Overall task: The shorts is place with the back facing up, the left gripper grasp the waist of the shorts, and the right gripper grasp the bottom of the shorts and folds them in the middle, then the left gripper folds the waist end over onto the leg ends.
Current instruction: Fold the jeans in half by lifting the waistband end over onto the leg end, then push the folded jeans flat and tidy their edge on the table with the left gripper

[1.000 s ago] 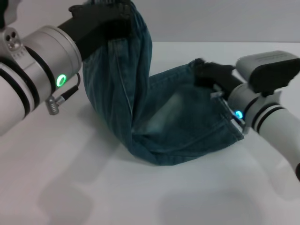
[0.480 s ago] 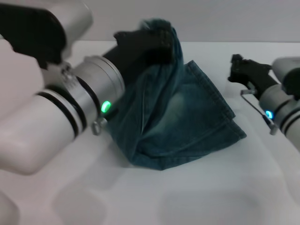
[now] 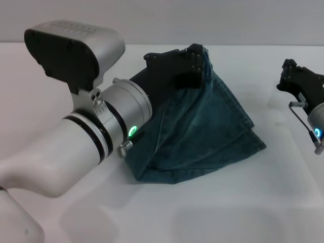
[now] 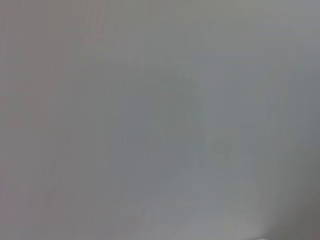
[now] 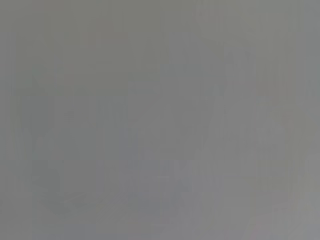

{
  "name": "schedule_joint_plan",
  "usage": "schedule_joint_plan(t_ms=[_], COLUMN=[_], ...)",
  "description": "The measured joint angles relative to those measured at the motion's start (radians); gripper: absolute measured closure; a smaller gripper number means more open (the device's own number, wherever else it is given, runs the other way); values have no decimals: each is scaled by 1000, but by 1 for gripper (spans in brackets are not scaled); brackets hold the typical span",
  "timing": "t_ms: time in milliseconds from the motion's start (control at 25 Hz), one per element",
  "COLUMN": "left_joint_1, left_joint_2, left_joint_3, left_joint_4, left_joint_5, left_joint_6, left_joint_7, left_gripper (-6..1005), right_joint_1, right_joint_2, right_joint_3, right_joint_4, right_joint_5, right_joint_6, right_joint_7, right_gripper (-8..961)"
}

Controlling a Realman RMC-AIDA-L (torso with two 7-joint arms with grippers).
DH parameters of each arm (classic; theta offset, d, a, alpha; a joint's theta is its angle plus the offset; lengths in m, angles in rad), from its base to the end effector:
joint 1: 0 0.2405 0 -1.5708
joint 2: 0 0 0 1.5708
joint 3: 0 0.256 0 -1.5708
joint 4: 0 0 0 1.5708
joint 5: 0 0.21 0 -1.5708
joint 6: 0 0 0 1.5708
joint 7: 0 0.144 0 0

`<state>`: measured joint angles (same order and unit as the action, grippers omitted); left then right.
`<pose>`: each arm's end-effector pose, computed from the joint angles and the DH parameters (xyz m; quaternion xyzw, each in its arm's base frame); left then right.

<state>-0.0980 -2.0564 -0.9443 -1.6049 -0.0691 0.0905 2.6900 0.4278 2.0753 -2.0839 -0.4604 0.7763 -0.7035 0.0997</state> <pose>-0.1015 0.2973 -0.0634 -0.8268 -0.3011 -0.3136 0.3570 0.3039 0.3668 -0.0443 -0.6907 0.3567 0.2726 0.5669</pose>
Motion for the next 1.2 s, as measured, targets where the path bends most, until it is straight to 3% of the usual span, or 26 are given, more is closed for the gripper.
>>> schedule_joint_plan(t_ms=[80, 160, 360, 600, 800, 1000, 1200], left_joint_1=[-1, -25, -98, -166, -174, -181, -150], left_joint_2=[0, -1, -4, -6, -5, -8, -14], left_joint_3=[2, 30, 51, 53, 55, 44, 0], left_joint_4=[13, 140, 338, 504, 536, 628, 683], left_joint_5=[0, 7, 2, 5, 22, 65, 64], left_joint_6=[-20, -213, -426, -596, -652, -779, -811], left_joint_7=[-1, -2, -53, -130, -117, -107, 15], left_gripper=[992, 992, 994, 864, 622, 472, 319], right_joint_1=[-4, -5, -6, -12, -32, -68, -102], right_joint_2=[0, -1, -1, -1, 1, 8, 12], right_joint_3=[2, 2, -4, -5, -3, -7, -16], right_joint_4=[-1, -1, -4, -4, -18, -22, -36], right_joint_5=[-7, -10, -11, -29, -92, -205, -266], right_joint_6=[3, 5, 9, 9, -7, -127, -216], right_joint_7=[0, 0, 0, 0, 1, 9, 13], right_gripper=[913, 912, 911, 910, 910, 909, 908])
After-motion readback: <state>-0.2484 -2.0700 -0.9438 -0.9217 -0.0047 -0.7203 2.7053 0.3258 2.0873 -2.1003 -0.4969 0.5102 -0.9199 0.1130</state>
